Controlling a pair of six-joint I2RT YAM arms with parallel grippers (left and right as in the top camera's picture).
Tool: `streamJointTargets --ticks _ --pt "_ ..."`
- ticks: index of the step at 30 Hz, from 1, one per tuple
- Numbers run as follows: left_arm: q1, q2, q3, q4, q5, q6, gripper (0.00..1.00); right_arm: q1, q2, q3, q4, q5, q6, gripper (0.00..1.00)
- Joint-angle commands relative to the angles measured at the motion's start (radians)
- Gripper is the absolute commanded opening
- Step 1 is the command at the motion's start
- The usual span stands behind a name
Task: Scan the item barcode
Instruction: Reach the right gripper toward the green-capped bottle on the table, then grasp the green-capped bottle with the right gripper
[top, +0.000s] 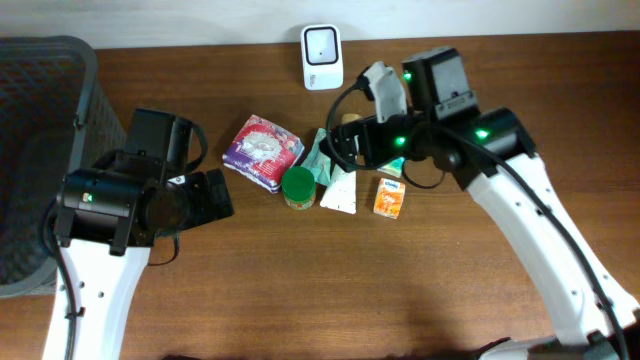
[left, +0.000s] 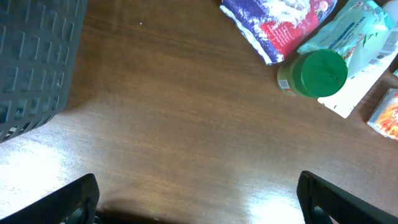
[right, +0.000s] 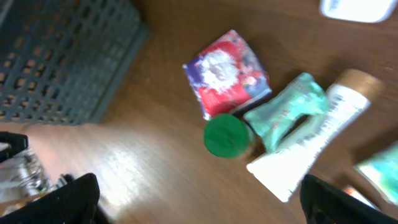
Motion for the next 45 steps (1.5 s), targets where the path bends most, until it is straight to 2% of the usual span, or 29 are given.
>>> streamJointTargets --ticks 1,3,5,7,8,11,13,17,18,22,26,32,38,41,45 --pt "-0.003 -0.003 0.002 0.003 -0.010 -0.009 0.99 0.016 0.028 0.018 0.058 -0.138 0.011 0.99" --pt "-0.003 -0.003 0.002 0.003 -0.010 -0.009 0.99 0.016 0.029 0.017 0.058 -0.232 0.011 0.98" --pt "-0.003 -0.003 0.002 0.003 -0.010 -0.009 0.99 0.024 0.029 0.013 0.058 -0.198 0.024 0.99" --pt "-0.003 -0.003 0.002 0.003 -0.010 -0.009 0.99 0.034 0.030 0.011 0.044 -0.002 0.317 0.99" --pt "-0.003 -0.003 0.002 0.003 -0.010 -0.009 0.99 0.045 0.034 0.011 0.034 0.062 0.404 0.99" --pt "-0.003 -0.003 0.002 0.003 -0.010 -0.010 0.99 0.132 0.093 0.011 0.032 0.304 0.623 0.99" --pt "-0.003 -0.003 0.002 0.003 -0.010 -0.009 0.99 0.177 0.154 0.011 0.048 0.406 0.697 0.99" --pt "-0.003 -0.003 0.002 0.003 -0.010 -0.009 0.99 0.234 0.304 0.011 0.148 0.401 0.732 0.99" --pt "-0.003 -0.003 0.002 0.003 -0.010 -0.009 0.99 0.244 0.348 0.011 0.151 0.401 0.793 0.99" --pt "-0.003 -0.003 0.002 0.003 -0.010 -0.009 0.99 0.251 0.418 0.011 0.163 0.401 0.846 0.99" --pt "-0.003 -0.003 0.002 0.003 -0.010 -0.010 0.99 0.287 0.437 0.011 0.137 0.493 0.936 0.99" --pt "-0.003 -0.003 0.002 0.003 -0.010 -0.010 0.99 0.331 0.482 0.011 0.140 0.582 0.973 0.99" --pt "-0.003 -0.003 0.002 0.003 -0.010 -0.009 0.99 0.331 0.504 0.011 0.122 0.581 0.965 1.00" --pt "-0.003 -0.003 0.002 0.003 -0.010 -0.009 0.99 0.327 0.504 0.012 0.102 0.584 0.926 0.96" --pt "-0.003 -0.003 0.002 0.003 -0.010 -0.009 0.99 0.286 0.504 0.013 0.007 0.584 0.889 0.96"
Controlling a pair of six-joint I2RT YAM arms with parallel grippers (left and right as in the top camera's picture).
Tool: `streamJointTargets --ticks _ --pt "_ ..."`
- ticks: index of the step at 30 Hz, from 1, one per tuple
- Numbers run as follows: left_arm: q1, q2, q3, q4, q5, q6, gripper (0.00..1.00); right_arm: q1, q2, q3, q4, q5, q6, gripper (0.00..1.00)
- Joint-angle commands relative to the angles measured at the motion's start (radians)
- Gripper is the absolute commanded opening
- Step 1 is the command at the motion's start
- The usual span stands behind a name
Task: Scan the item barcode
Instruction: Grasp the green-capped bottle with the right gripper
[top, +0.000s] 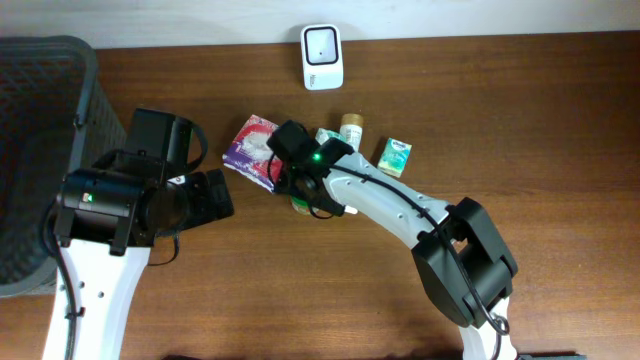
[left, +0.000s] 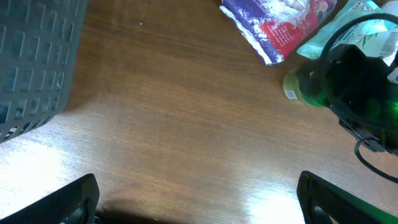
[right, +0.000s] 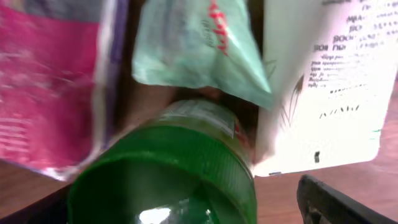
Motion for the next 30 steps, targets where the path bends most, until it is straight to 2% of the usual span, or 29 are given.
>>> streamJointTargets --ticks 1,7,10,11,21,24,29,30 --pt "-0.003 -0.003 0.002 0.002 -0.010 -0.010 0.99 -0.045 0.003 0.014 -0.062 0.026 -0.025 0.95" --pt "-0.003 -0.003 0.002 0.002 -0.010 -0.010 0.99 -0.148 0.001 0.016 -0.097 -0.056 -0.241 0.95" --pt "-0.003 -0.003 0.002 0.002 -0.010 -0.010 0.99 -0.140 0.000 0.053 -0.090 -0.182 -0.420 0.95" --pt "-0.003 -0.003 0.002 0.002 -0.010 -0.010 0.99 -0.130 0.000 0.056 -0.089 -0.181 -0.430 0.95" --pt "-0.003 -0.003 0.002 0.002 -0.010 -0.009 0.99 -0.093 0.002 0.048 -0.187 -0.130 -0.383 0.95" --pt "-0.003 -0.003 0.002 0.002 -0.010 -0.009 0.99 -0.066 0.003 0.045 -0.205 0.009 -0.246 0.95" --pt "-0.003 -0.003 0.002 0.002 -0.010 -0.009 0.99 -0.066 0.003 0.045 -0.187 0.008 -0.149 0.95" --pt "-0.003 -0.003 0.002 0.002 -0.010 -0.009 0.99 -0.066 0.003 0.045 -0.185 -0.004 -0.083 0.95"
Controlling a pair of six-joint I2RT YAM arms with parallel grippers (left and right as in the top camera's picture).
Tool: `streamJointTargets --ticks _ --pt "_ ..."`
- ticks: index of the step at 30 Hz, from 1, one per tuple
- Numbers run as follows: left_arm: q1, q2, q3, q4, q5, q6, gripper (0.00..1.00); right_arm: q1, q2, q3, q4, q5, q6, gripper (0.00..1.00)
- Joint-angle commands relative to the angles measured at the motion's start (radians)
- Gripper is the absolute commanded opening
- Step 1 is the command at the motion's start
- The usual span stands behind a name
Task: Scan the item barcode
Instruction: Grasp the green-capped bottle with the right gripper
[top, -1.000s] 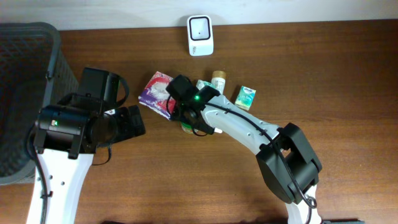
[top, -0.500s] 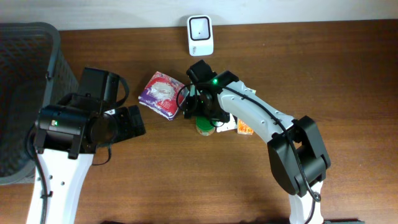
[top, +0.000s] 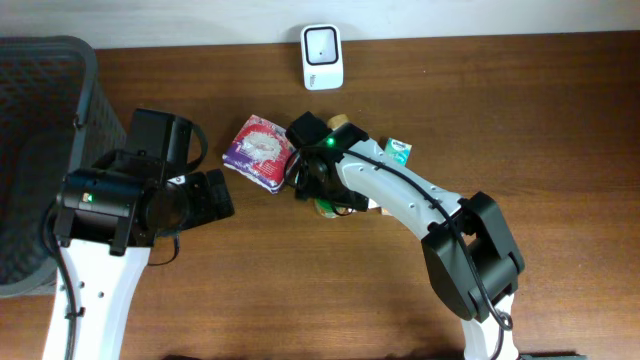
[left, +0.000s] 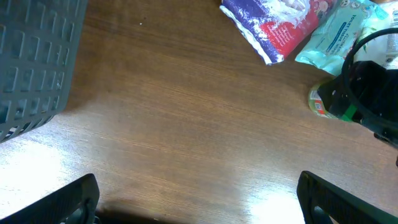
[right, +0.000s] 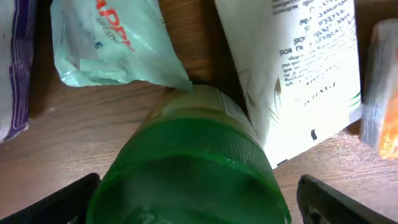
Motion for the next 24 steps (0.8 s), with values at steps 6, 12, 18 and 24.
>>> streamJointTargets --ticks 6,12,18,24 --pt "-0.003 -0.003 0.002 0.002 -0.010 -0.009 0.99 -0.001 0.004 0.005 0.092 0.051 0.290 0.94" --pt "-0.003 -0.003 0.002 0.002 -0.010 -0.009 0.99 0.001 0.004 -0.036 0.092 0.053 0.357 0.91" --pt "-0.003 -0.003 0.002 0.002 -0.010 -0.009 0.99 0.002 0.004 -0.039 0.070 0.043 0.330 0.81" --pt "-0.003 -0.003 0.002 0.002 -0.010 -0.009 0.99 0.002 0.003 -0.035 0.108 -0.036 -0.052 0.62"
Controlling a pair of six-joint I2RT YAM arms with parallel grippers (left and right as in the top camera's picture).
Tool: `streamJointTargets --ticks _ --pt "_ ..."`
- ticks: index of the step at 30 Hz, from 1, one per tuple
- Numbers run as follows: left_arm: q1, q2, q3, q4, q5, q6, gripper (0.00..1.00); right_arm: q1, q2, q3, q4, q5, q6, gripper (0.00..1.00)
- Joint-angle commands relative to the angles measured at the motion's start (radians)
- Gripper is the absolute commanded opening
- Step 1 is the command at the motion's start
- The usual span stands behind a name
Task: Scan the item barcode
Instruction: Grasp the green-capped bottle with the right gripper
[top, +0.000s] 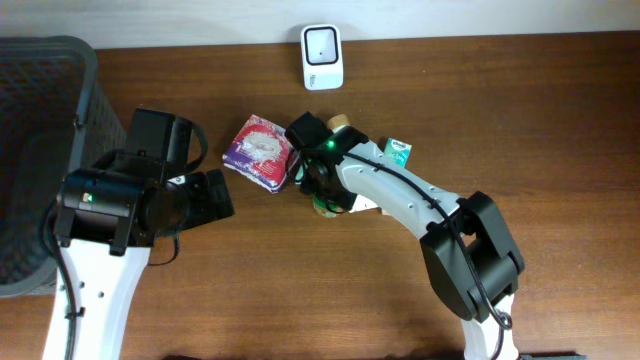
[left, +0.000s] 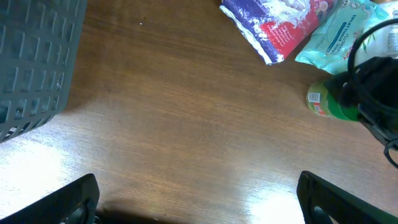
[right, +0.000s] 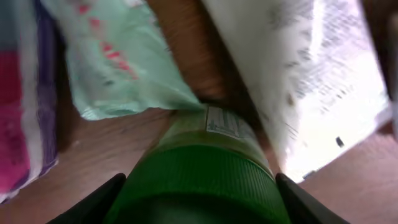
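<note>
A jar with a green lid (right: 199, 180) and a pale label (left: 318, 103) sits among the items at mid-table (top: 323, 206). My right gripper (right: 199, 202) is down over it, one finger pressed on each side of the lid, shut on the jar. The white barcode scanner (top: 322, 43) stands at the table's back edge. My left gripper (left: 199, 205) hangs open over bare wood, well left of the jar, with nothing between its fingers (left: 68, 199).
A pink and purple packet (top: 258, 148), a teal packet (right: 118, 68) and a white tube (right: 298, 81) lie right around the jar. A small green box (top: 397, 150) lies to the right. A dark grey basket (top: 40, 150) fills the left side.
My right gripper's fingers stood wide on either side of the green lid; now they press against it. The jar is in nearly the same place. The left arm has not moved.
My right arm was up at the back right, open, above the items. Then its gripper was low over the green-lidded jar. Then the jar stood slightly farther right, away from the pink packet, between the open fingers. Now the fingers grip the lid.
</note>
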Motion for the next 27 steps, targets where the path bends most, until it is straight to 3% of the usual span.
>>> streamJointTargets --ticks 1,3,4,9,12,14,20,24,27 --pt "-0.003 -0.003 0.002 0.002 -0.010 -0.009 0.99 0.002 0.003 0.006 0.010 -0.070 -0.330 0.63" --pt "-0.003 -0.003 0.002 0.002 -0.010 -0.009 0.99 0.002 0.003 0.014 -0.014 -0.119 -0.571 0.64" --pt "-0.003 -0.003 0.002 0.002 -0.010 -0.009 0.99 0.002 0.003 0.014 -0.042 -0.114 -0.645 0.99" --pt "-0.003 -0.003 0.002 0.002 -0.010 -0.010 0.99 -0.001 0.003 0.081 -0.128 -0.172 -0.476 0.99" --pt "-0.003 -0.003 0.002 0.002 -0.010 -0.009 0.99 0.003 0.003 0.090 -0.129 -0.117 0.000 0.98" --pt "-0.003 -0.003 0.002 0.002 -0.010 -0.010 0.99 0.006 0.003 0.079 -0.128 -0.053 0.122 0.99" --pt "-0.003 -0.003 0.002 0.002 -0.010 -0.010 0.99 0.006 0.009 0.065 -0.124 0.029 0.283 0.99" --pt "-0.003 -0.003 0.002 0.002 -0.010 -0.009 0.99 0.011 0.065 0.064 -0.098 -0.034 0.282 0.99" --pt "-0.003 -0.003 0.002 0.002 -0.010 -0.009 0.99 0.015 0.070 0.062 -0.098 -0.089 0.277 0.92"
